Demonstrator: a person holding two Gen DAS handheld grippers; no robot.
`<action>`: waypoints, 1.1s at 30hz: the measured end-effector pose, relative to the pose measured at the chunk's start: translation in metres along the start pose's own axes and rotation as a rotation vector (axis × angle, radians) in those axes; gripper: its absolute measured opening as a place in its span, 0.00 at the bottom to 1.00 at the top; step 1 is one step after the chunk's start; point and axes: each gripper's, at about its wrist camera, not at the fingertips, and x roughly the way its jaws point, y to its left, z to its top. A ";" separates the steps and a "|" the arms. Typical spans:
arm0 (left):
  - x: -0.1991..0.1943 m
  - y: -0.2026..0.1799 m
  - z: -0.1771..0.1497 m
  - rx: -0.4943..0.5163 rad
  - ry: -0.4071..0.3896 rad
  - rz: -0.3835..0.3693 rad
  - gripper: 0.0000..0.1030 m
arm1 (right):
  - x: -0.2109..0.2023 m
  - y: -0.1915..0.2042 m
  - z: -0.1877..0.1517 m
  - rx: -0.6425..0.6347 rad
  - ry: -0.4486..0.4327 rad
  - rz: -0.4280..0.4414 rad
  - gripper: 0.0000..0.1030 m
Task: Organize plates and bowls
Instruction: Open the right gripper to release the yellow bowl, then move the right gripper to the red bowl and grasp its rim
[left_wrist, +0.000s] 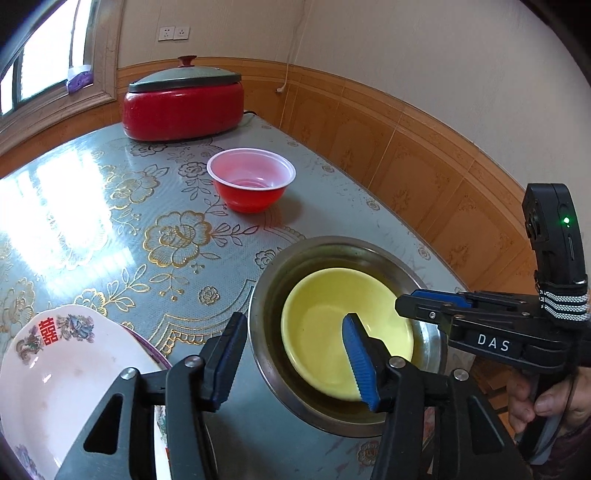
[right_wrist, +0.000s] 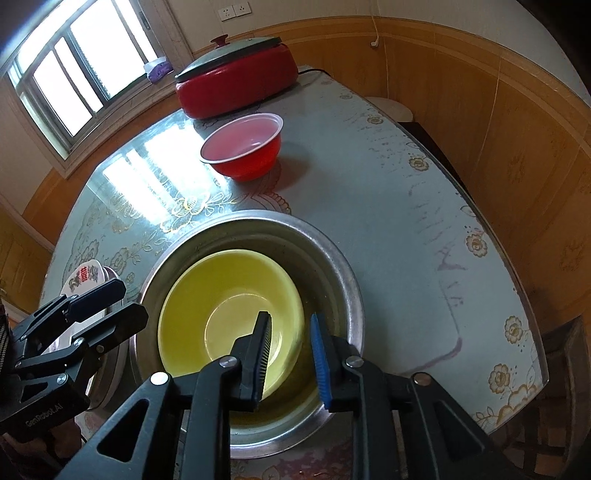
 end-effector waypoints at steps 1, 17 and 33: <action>0.000 0.000 0.000 -0.005 0.000 -0.002 0.53 | -0.002 0.000 0.001 0.001 -0.006 0.007 0.24; 0.003 0.005 0.006 -0.044 -0.010 0.043 0.57 | -0.002 0.004 0.027 0.018 -0.050 0.107 0.30; 0.016 0.038 0.042 -0.221 0.003 0.020 0.59 | 0.026 -0.018 0.080 0.076 -0.047 0.219 0.36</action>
